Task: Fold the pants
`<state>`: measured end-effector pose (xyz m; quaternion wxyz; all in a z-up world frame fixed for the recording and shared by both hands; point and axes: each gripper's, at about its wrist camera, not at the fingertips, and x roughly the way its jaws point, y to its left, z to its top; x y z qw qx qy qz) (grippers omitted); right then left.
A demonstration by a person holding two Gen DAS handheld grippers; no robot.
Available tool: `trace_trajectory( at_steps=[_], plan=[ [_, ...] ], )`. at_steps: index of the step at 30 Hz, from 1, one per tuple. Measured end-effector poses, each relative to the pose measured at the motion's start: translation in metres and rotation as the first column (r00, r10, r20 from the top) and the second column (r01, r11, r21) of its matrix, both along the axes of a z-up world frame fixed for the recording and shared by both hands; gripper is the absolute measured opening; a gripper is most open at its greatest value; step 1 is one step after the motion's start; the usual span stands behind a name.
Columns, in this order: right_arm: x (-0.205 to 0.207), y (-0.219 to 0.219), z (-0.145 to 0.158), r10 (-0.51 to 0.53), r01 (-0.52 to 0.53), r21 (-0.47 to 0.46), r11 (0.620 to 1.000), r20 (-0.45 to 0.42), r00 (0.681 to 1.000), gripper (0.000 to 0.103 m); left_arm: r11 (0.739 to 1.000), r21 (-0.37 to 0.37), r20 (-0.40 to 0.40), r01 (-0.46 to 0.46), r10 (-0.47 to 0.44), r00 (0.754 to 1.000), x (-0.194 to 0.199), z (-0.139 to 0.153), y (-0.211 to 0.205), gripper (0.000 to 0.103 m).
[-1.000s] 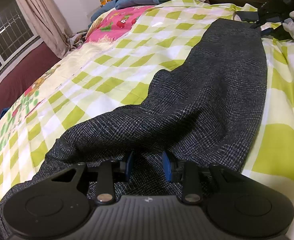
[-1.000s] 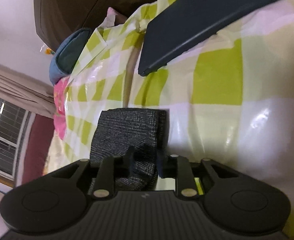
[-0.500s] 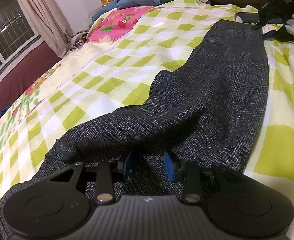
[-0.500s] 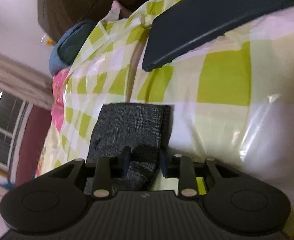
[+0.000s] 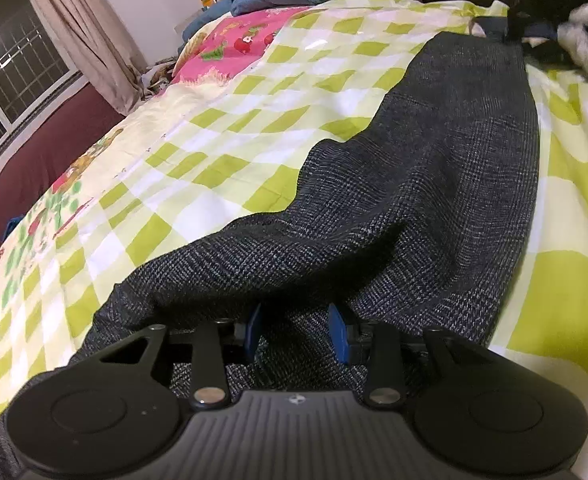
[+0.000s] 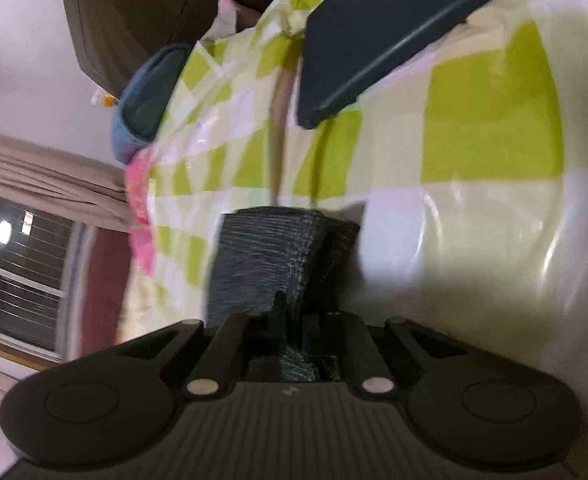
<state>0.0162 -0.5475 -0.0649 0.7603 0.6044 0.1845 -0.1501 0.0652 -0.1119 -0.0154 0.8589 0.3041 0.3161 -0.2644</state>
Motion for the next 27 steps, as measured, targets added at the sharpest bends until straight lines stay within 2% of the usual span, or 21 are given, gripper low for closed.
trace_trajectory(
  at_steps=[2, 5, 8, 10, 11, 12, 14, 16, 18, 19, 21, 23, 25, 27],
  plan=[
    [-0.013, -0.007, 0.019, -0.022, 0.022, 0.005, 1.000, 0.099, 0.995, 0.006, 1.000, -0.002, 0.003, 0.009, -0.009, 1.000, -0.002, 0.005, -0.004, 0.049],
    [-0.027, -0.015, 0.047, -0.029, 0.040, -0.089, 0.995, 0.128, 0.991, 0.006, 0.997, -0.057, 0.008, 0.043, -0.043, 0.999, -0.007, 0.015, -0.015, 0.050],
    [-0.033, -0.026, 0.043, -0.056, 0.062, -0.156, 0.986, 0.039, 0.998, 0.006, 0.997, -0.057, -0.035, 0.052, -0.055, 0.998, -0.005, 0.006, -0.034, 0.055],
    [-0.030, -0.036, 0.024, -0.064, 0.055, -0.101, 0.993, -0.089, 0.994, 0.006, 0.998, -0.029, -0.025, 0.060, -0.061, 0.998, -0.006, -0.002, -0.042, 0.054],
    [-0.036, -0.040, 0.019, -0.074, 0.068, -0.058, 0.996, -0.096, 0.993, 0.006, 0.997, -0.028, -0.014, 0.074, -0.074, 0.997, -0.008, 0.002, -0.043, 0.054],
    [-0.043, -0.041, 0.022, -0.084, 0.081, -0.052, 0.995, -0.063, 0.994, 0.006, 0.995, -0.049, -0.016, 0.090, -0.091, 0.996, -0.010, 0.009, -0.041, 0.057],
    [-0.055, -0.037, 0.036, -0.104, 0.101, -0.118, 0.988, -0.022, 0.994, 0.006, 0.992, -0.090, -0.023, 0.091, -0.093, 0.995, -0.011, 0.018, -0.034, 0.061],
    [-0.054, -0.035, 0.036, -0.098, 0.084, -0.157, 0.984, -0.084, 0.992, 0.006, 0.996, -0.057, -0.073, 0.071, -0.075, 0.994, -0.005, 0.009, -0.030, 0.067],
    [-0.055, -0.040, 0.026, -0.090, 0.073, -0.116, 0.991, -0.157, 0.983, 0.006, 0.997, -0.040, -0.110, 0.071, -0.075, 0.991, -0.002, 0.002, -0.028, 0.067],
    [-0.060, -0.040, 0.024, -0.100, 0.086, -0.100, 0.991, -0.143, 0.985, 0.006, 0.996, -0.049, -0.110, 0.070, -0.075, 0.991, -0.003, 0.006, -0.026, 0.067],
    [-0.065, -0.036, 0.026, -0.091, 0.069, -0.142, 0.987, -0.154, 0.984, 0.007, 0.996, -0.044, -0.097, 0.079, -0.083, 0.992, -0.008, 0.011, -0.023, 0.067],
    [-0.065, -0.037, 0.028, -0.063, 0.025, -0.169, 0.985, -0.219, 0.974, 0.009, 0.997, -0.036, -0.071, 0.075, -0.078, 0.994, -0.014, 0.012, -0.018, 0.067],
    [-0.073, -0.034, 0.038, -0.093, 0.043, -0.211, 0.977, -0.232, 0.968, 0.012, 0.997, -0.053, -0.055, 0.060, -0.063, 0.997, -0.018, 0.013, -0.010, 0.067],
    [-0.083, -0.026, 0.062, -0.173, 0.072, -0.340, 0.938, -0.277, 0.945, 0.018, 0.996, -0.088, -0.062, 0.033, -0.039, 0.997, -0.020, 0.015, -0.001, 0.067]
  ],
)
